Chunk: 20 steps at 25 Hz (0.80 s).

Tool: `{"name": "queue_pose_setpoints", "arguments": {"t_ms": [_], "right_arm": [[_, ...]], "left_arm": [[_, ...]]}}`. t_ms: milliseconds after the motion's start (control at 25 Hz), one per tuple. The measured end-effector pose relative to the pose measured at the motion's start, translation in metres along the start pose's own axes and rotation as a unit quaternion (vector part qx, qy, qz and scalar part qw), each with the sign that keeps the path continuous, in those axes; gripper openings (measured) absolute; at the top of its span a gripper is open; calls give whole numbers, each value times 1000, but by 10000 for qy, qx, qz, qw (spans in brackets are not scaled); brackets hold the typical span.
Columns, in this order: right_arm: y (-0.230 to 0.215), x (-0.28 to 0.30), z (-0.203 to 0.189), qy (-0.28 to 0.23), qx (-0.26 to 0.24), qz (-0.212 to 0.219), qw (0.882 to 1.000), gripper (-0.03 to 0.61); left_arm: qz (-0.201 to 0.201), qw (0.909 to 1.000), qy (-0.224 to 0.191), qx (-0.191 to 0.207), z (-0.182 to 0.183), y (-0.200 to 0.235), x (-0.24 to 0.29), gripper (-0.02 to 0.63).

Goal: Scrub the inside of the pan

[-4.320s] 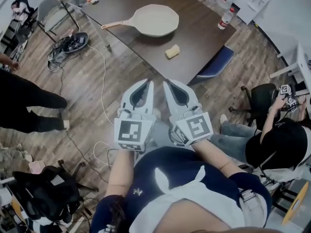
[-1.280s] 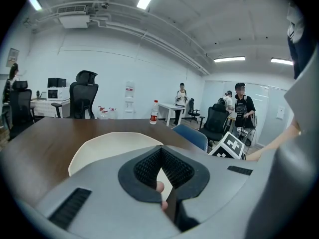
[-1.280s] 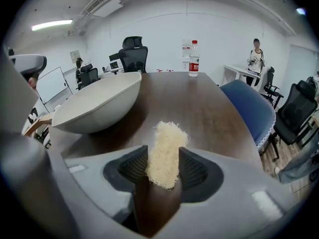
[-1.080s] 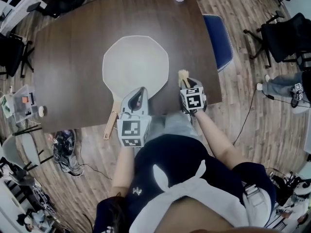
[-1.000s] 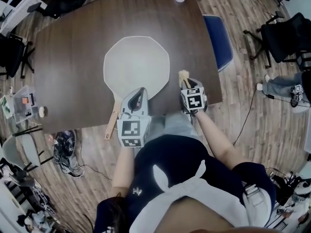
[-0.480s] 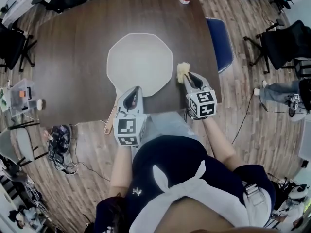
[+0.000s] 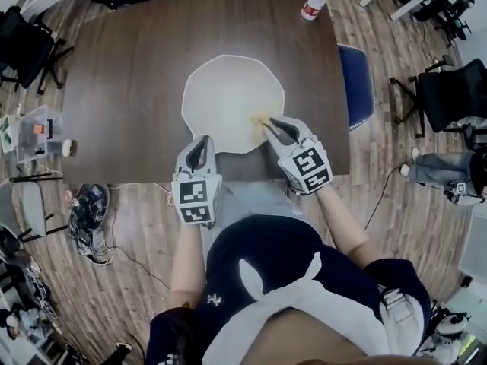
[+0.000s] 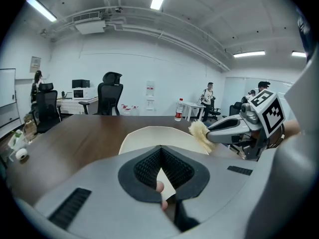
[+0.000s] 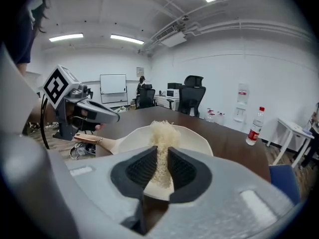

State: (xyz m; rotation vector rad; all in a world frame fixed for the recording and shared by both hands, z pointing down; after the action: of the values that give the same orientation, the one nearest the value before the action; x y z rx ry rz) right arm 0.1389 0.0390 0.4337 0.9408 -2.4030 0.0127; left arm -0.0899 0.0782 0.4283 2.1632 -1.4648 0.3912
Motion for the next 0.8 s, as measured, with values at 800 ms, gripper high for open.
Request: {"name": "queue_pose_setpoints", "arguments": {"t_ms": [800], "right_arm": [[41, 100, 38, 684, -1256, 1421, 9795, 64]], "left_arm": [[659, 9938, 675, -581, 2, 77, 31, -2]]}}
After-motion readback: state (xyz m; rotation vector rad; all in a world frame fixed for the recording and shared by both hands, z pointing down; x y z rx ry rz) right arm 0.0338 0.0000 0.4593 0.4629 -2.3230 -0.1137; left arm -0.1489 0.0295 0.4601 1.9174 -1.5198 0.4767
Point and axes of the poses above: the fingertips, and each gripper's own axes: x forward along the fingers, y to its left, z out of its top, the point moved 9 cm from there along -x, backward along the fingers, and after that the axes turned 9 degrees about -x, right-handed, at the moved point
